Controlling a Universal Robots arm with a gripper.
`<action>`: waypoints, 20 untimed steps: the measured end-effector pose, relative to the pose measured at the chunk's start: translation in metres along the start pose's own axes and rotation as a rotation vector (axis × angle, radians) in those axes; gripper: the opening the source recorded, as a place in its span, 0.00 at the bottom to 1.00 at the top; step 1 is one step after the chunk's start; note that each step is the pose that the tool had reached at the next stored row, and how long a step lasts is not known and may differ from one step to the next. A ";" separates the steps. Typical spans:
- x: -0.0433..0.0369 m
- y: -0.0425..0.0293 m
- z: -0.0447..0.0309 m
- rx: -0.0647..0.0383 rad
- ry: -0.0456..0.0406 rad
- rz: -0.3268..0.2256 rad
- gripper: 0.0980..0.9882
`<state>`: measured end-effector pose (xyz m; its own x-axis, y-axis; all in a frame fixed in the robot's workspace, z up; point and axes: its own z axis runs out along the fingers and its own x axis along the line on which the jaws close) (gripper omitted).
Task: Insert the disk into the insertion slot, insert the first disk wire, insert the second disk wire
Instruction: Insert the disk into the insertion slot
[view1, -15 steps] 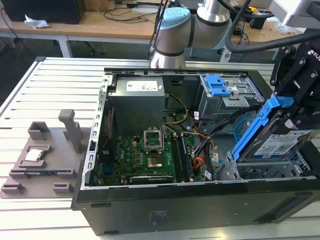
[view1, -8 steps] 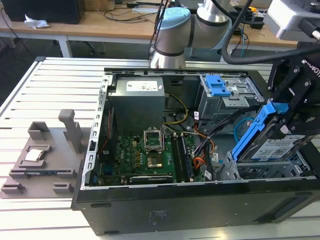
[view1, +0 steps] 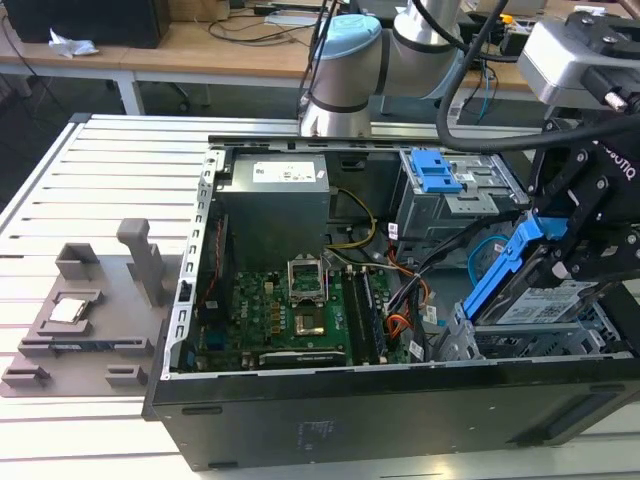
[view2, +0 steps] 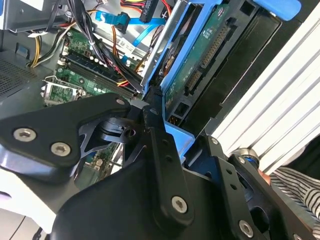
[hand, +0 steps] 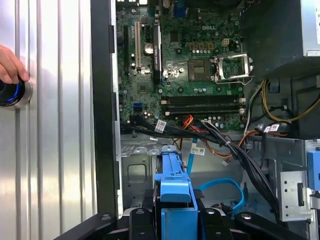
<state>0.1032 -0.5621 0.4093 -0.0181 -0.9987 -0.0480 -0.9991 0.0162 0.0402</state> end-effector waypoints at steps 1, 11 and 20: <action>0.0001 -0.0001 0.0014 0.000 0.0000 0.000 0.30; 0.0006 -0.0005 0.0115 0.000 0.0000 0.000 0.30; 0.0010 -0.0008 0.0193 0.000 0.0006 0.000 0.30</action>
<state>0.1032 -0.5622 0.3900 -0.0182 -0.9987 -0.0474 -0.9991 0.0163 0.0401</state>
